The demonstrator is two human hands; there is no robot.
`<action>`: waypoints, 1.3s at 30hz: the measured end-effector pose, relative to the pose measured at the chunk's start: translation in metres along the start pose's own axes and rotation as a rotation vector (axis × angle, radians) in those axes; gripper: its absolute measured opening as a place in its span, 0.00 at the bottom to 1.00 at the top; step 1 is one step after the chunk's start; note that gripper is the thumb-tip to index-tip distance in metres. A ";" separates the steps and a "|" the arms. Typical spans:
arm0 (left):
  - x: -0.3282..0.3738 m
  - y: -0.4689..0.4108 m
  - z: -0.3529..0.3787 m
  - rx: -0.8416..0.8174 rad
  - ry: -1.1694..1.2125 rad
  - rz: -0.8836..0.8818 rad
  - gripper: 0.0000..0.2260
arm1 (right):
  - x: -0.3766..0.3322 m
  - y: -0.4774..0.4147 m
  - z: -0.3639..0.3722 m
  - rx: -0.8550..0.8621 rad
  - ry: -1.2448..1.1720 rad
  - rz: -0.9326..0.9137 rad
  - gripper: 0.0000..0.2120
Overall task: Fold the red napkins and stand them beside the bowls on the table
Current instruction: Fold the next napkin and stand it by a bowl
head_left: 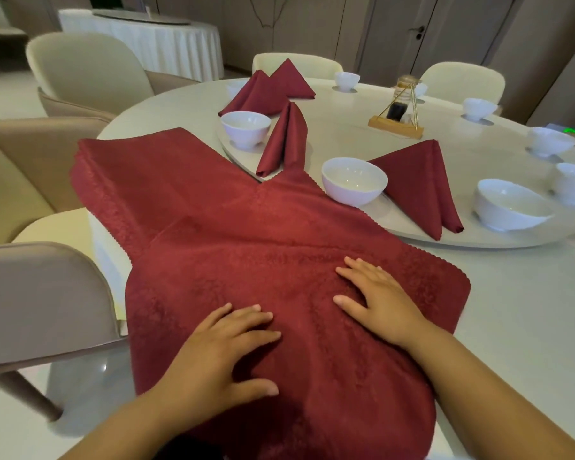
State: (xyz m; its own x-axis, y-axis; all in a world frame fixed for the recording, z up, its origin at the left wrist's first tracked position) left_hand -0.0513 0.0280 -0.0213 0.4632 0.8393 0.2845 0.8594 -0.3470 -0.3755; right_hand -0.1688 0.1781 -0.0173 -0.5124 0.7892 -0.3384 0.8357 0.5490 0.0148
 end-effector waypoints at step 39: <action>-0.088 -0.109 0.000 -0.042 -0.090 -0.302 0.16 | 0.000 0.024 -0.096 0.382 -0.754 -0.041 0.07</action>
State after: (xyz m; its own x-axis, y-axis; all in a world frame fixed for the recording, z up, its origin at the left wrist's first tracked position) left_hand -0.1851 -0.0080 -0.0050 0.1664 0.9400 0.2977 0.9643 -0.0920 -0.2485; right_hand -0.1680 0.2176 0.0730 -0.3878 0.3013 -0.8711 0.8982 0.3355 -0.2839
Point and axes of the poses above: each hand's wrist, its own y-axis away from the middle knuckle, its own z-axis out of the palm, x = y × z, the point moved 9 cm from there along -y, towards the middle knuckle, and after that the axes turned 4 degrees about -y, right-handed, at the moved point
